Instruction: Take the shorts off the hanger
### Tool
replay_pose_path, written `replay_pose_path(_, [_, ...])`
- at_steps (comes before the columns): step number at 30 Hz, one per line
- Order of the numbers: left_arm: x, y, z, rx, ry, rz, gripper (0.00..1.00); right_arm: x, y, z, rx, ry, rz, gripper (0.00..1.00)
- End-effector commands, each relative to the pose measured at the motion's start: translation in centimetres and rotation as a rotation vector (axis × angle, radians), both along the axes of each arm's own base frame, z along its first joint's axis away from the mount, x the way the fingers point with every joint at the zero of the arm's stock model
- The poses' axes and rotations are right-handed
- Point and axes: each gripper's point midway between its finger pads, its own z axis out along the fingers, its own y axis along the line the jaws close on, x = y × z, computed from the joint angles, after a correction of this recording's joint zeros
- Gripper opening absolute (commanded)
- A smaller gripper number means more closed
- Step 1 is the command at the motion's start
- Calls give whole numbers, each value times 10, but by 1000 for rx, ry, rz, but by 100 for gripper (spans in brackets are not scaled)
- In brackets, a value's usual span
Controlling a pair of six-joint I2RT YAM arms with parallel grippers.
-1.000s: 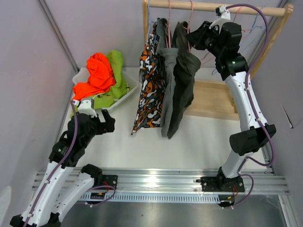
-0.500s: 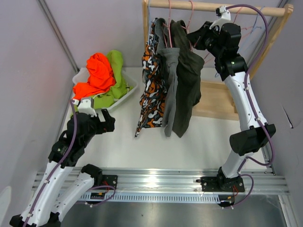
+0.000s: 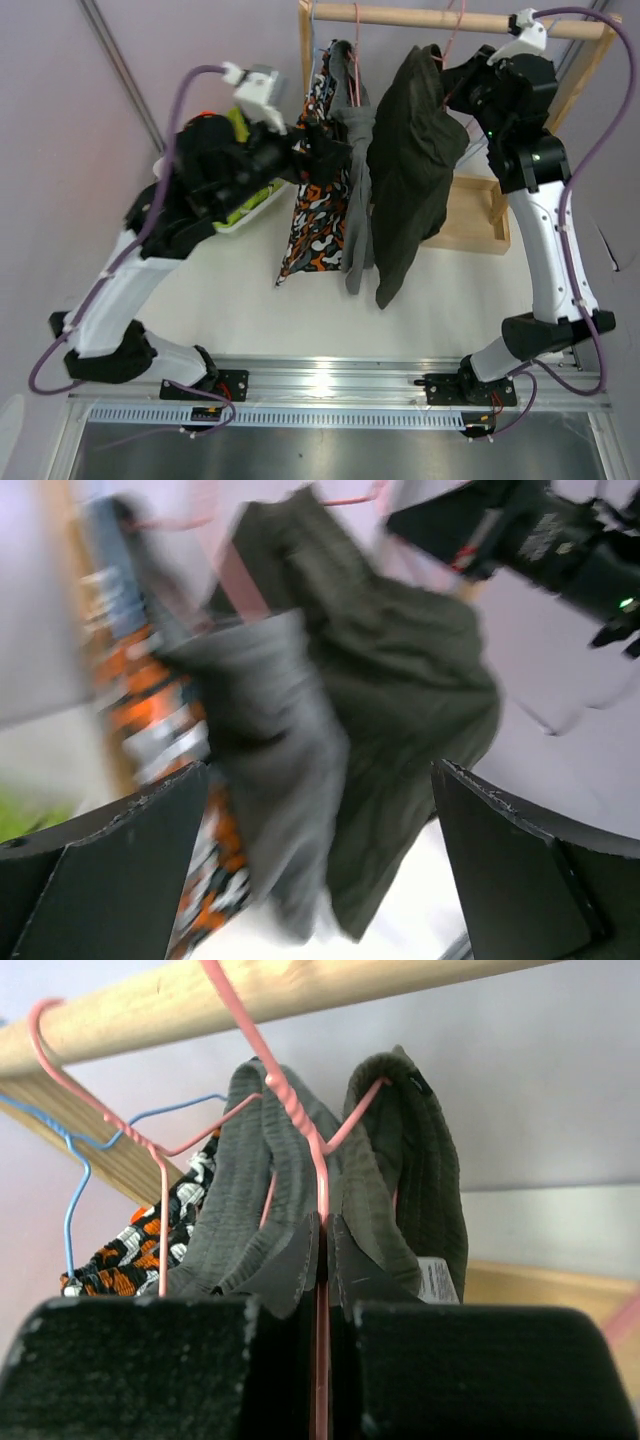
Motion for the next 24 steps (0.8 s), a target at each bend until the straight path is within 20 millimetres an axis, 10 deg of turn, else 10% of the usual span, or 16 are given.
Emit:
replay_pose_path(1, [-7, -61, -9, 65, -6, -116, 99, -59, -35, 73, 95, -172, -111, 0])
replay_pose_path(9, [-47, -201, -64, 99, 30, -386, 99, -75, -34, 58, 131, -134, -92, 0])
replay_pose_path(24, [-50, -247, -110, 122, 49, -382, 90, -81, -32, 47, 165, -119, -76, 0])
